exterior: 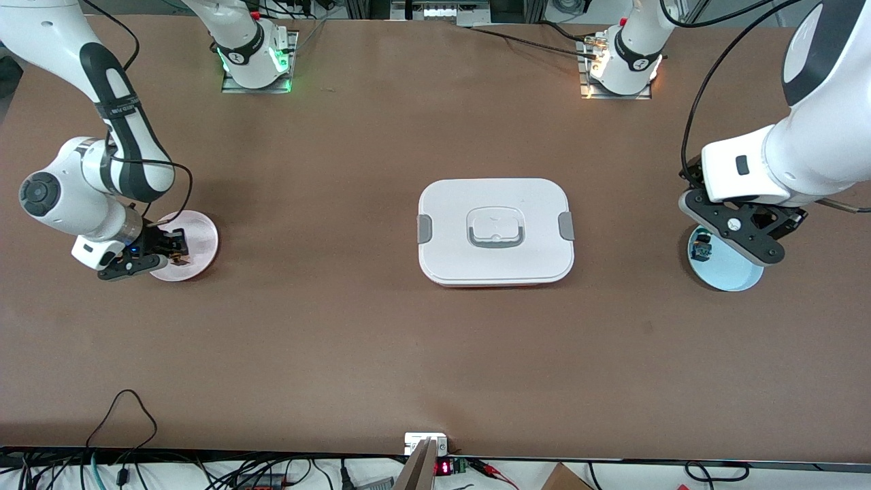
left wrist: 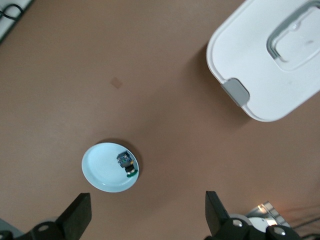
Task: Transfer orange switch to right arm and place
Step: 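Lower the switch onto the white plate and open the right gripper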
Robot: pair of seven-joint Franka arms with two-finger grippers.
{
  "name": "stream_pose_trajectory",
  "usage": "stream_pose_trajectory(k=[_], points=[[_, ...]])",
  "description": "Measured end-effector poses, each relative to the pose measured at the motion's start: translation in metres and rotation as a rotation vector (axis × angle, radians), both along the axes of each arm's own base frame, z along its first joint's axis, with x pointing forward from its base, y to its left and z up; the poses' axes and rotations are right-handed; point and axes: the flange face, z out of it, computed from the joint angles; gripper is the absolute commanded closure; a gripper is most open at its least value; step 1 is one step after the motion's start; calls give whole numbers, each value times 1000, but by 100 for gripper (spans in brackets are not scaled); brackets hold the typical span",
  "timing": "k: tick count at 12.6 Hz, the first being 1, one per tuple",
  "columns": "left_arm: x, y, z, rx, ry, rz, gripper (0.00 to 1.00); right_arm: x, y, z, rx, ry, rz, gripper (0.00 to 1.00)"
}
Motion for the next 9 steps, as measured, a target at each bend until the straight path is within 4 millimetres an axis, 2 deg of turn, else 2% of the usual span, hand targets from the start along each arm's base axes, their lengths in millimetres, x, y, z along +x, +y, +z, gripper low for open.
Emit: stream_pose_trajectory(k=[2, 3, 4, 5, 7, 9], points=[[3, 3, -4, 5, -4, 29, 0, 0, 3, -7, 2, 0, 1, 100], [2, 2, -4, 8, -2, 47, 0, 1, 5, -10, 3, -5, 0, 85], [1, 1, -5, 15, 2, 73, 0, 1, 5, -14, 2, -10, 0, 19], [-1, 0, -5, 24, 10, 108, 0, 1, 5, -16, 2, -10, -3, 0], [-6, 0, -8, 50, 31, 189, 0, 5, 6, -10, 1, -27, -8, 0], [-9, 6, -10, 76, 51, 269, 0, 15, 20, 17, -1, -58, 3, 0]])
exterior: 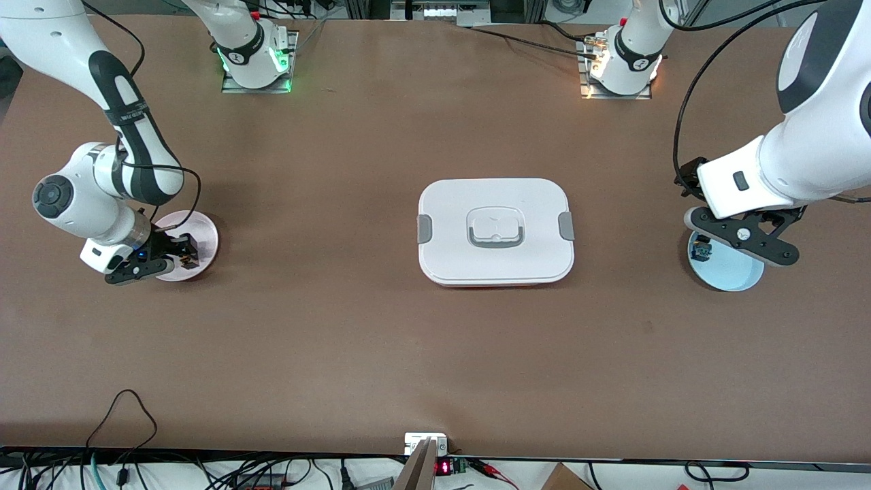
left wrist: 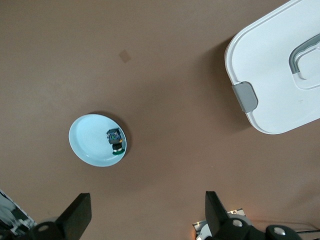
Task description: Transfer orange switch to right arm and place
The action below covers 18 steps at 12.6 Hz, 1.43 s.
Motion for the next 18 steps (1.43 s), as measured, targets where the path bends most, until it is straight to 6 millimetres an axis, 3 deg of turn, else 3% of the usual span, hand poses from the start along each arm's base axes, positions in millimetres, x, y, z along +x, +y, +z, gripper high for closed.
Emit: stream_pose_trajectory(k=[3, 5, 7, 10, 12, 14, 18], points=[[-2, 31, -3, -31, 25, 179, 0, 10, 36, 84, 1, 17, 2, 0], [-5, 66, -3, -85, -80, 317, 0, 5, 59, 152, 0, 39, -20, 0], [-28, 95, 2, -97, -222, 377, 0, -6, 82, 218, -3, 76, -48, 0], [-59, 100, 0, -107, -260, 389, 0, -17, 118, 308, -8, 94, -37, 0], [-58, 94, -3, -108, -258, 386, 0, -24, 123, 342, -8, 90, -36, 0], [-56, 90, -4, -109, -264, 383, 0, -27, 115, 359, -7, 68, -49, 0], [-56, 84, -2, -112, -267, 374, 0, -35, 100, 353, -9, 149, -75, 0]])
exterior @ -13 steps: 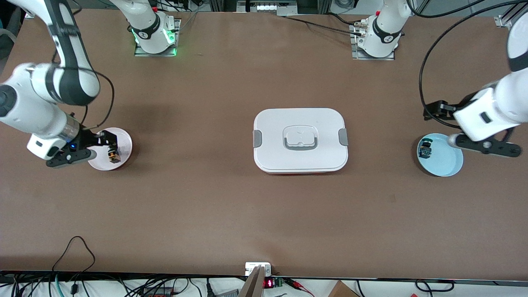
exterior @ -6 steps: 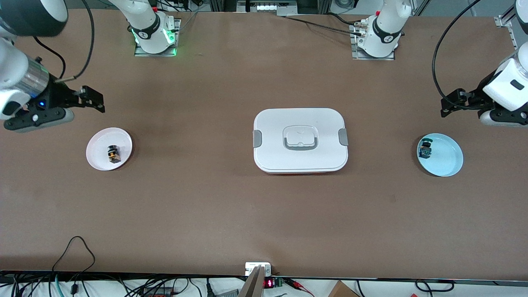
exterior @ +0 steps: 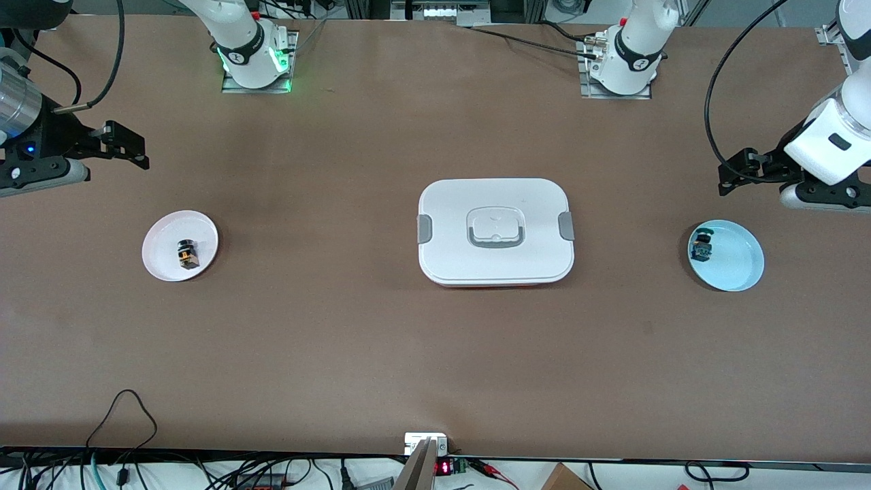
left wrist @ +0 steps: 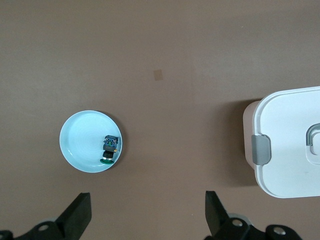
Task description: Transfer orange switch to right arm and place
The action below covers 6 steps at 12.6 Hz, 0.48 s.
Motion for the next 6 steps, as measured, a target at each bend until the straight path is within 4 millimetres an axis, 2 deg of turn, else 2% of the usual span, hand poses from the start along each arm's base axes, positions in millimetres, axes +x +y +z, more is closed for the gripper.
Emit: stream_pose_trajectory(k=[3, 6], points=[[0, -6, 0, 0, -1, -10, 0, -6, -3, -3, 2, 18, -5, 0], [-1, -10, 1, -1, -2, -17, 0, -11, 1, 7, 2, 7, 1, 0]])
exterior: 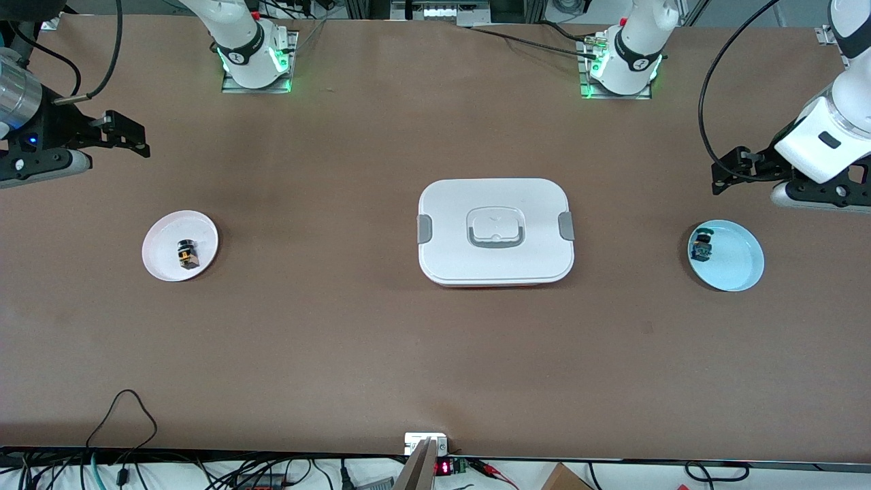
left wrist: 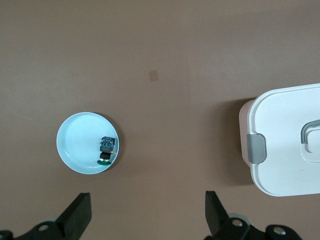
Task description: Transfer orange switch to right arm and place
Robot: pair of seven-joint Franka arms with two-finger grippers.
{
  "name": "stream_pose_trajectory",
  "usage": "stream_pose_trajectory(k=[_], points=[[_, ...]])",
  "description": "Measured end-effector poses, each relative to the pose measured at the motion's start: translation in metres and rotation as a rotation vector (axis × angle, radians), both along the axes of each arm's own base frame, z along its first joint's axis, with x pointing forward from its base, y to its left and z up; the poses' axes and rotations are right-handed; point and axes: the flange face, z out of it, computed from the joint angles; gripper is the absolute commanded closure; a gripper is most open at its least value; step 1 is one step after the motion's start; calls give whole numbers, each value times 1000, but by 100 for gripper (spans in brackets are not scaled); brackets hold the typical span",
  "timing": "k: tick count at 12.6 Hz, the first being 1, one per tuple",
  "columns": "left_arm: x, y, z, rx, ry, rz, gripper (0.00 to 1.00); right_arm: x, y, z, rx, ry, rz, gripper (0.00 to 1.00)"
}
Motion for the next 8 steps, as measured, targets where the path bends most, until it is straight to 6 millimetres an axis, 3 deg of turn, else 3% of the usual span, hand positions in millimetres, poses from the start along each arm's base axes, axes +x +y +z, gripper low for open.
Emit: stream_pose_trajectory(k=[8], points=[[0, 0, 1, 0, -2, 0, 0, -1, 2, -2, 0, 18, 7, 0]])
